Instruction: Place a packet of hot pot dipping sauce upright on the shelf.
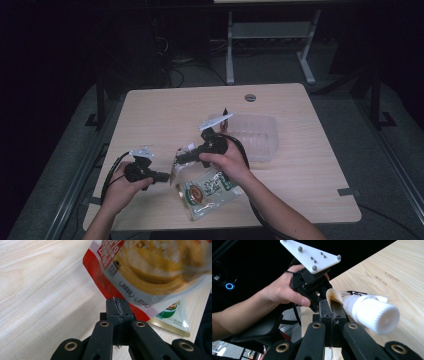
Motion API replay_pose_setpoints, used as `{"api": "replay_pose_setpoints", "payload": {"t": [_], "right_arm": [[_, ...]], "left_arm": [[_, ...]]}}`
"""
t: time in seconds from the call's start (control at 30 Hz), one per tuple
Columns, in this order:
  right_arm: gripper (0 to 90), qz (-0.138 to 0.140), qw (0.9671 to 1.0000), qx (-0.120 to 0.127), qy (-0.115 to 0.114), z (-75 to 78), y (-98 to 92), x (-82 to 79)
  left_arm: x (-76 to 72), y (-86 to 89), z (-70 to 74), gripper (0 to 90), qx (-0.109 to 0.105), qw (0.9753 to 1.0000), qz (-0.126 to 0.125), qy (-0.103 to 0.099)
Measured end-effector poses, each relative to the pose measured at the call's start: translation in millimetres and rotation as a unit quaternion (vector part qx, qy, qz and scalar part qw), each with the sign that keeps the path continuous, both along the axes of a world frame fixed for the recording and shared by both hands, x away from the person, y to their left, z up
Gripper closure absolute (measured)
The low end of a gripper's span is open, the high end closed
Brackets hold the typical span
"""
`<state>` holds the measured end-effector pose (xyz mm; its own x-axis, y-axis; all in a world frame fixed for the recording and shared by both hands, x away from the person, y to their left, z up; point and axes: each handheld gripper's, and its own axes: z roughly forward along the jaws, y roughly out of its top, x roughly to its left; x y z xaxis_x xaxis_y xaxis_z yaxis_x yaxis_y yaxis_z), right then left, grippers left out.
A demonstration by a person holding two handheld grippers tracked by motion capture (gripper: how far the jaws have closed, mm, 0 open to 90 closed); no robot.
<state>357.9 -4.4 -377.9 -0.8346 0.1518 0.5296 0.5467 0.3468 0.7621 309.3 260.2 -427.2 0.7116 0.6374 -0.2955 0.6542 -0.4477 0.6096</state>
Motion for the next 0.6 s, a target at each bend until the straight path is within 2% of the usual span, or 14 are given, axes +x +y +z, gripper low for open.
{"api": "replay_pose_setpoints", "payload": {"t": [0.33,0.6], "right_arm": [[90.0,-0.002,0.9999,0.001,-0.012,8.7,-29.8,-6.9],[90.0,-0.004,0.9999,0.006,-0.016,16.2,-60.1,-18.5]], "left_arm": [[0.8,5.5,0.2,89.7,0.002,1.0,0.003,-0.006],[0.7,11.1,-1.5,89.5,0.004,0.9999,0.013,0.001]]}}
